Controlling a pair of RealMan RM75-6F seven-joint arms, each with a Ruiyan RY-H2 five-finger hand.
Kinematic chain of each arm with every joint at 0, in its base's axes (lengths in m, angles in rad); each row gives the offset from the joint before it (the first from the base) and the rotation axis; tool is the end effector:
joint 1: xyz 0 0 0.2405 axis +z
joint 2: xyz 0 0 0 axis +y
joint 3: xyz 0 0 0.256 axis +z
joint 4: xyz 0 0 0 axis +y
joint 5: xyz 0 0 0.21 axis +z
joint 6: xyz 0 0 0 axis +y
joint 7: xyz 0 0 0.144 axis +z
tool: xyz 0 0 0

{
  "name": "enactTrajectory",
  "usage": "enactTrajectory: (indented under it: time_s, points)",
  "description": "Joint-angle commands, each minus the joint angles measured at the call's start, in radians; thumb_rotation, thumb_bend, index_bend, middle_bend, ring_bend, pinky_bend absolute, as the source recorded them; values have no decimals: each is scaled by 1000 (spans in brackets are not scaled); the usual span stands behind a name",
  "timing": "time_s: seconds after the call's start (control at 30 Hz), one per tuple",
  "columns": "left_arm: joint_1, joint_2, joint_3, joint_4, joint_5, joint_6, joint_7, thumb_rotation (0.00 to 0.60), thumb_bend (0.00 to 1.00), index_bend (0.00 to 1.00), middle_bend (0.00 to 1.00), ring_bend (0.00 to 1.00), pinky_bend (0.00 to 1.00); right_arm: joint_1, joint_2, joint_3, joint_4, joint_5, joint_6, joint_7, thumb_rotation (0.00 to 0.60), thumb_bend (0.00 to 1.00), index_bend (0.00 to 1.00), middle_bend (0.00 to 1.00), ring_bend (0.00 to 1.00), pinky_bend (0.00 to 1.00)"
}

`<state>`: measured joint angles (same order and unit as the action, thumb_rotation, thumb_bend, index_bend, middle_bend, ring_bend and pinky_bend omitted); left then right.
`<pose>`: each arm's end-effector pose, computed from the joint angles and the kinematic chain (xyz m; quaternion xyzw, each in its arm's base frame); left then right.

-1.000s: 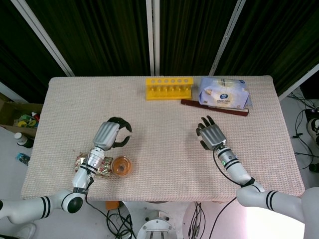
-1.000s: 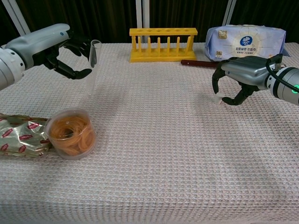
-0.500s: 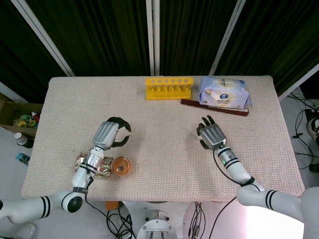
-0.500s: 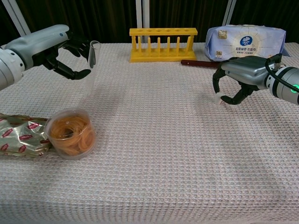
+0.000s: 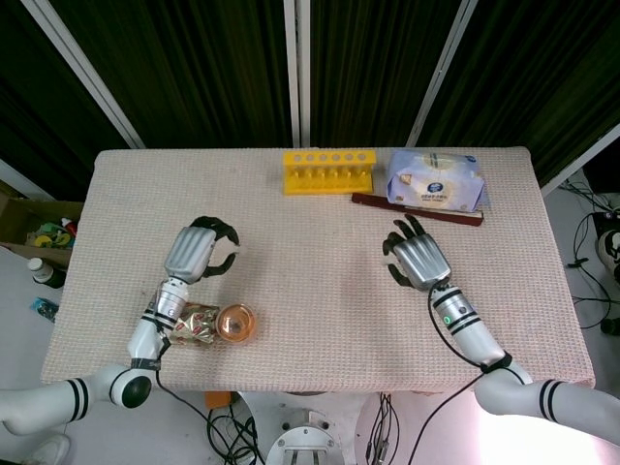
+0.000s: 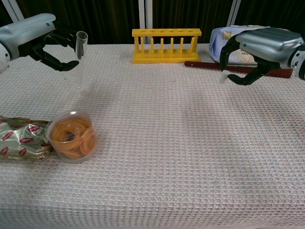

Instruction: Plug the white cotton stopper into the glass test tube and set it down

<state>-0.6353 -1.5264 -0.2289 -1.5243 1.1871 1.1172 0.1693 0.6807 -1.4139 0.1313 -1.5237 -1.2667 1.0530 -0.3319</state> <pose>-0.1576 0.3377 0.0185 -0.6513 -0.4227 -0.4640 0.4263 -0.1696 -0.3367 0.0305 0.7548 -0.3010 0.3736 0.4473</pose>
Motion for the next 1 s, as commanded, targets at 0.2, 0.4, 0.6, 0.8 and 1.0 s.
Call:
enactTrajectory:
  time_s: [0.2,0.4,0.6,0.8,1.0]
  points:
    - [-57,30,-24,-58,-117,-130,51,600,393,592,427,276,231,-34,81,43,-114,-118,110,123,600,517,632,380,125,127]
    - [-135,7,-70,-50,-259,-240,61,600,385,595,436,277,231,1,44,67,-116,-167,115,119,600,518,632,381,130,132]
    - [-200,-13,-86,-51,-354,-265,109,600,381,594,455,277,231,47,1,88,-111,-187,94,78,600,518,633,382,135,137]
    - [-229,-23,-107,-60,-403,-268,87,600,381,594,456,277,231,79,-23,103,-103,-183,74,24,600,517,633,382,135,137]
    - [-245,-27,-105,-60,-408,-276,57,600,381,594,457,278,231,92,-35,110,-97,-181,72,19,600,518,633,383,136,137]
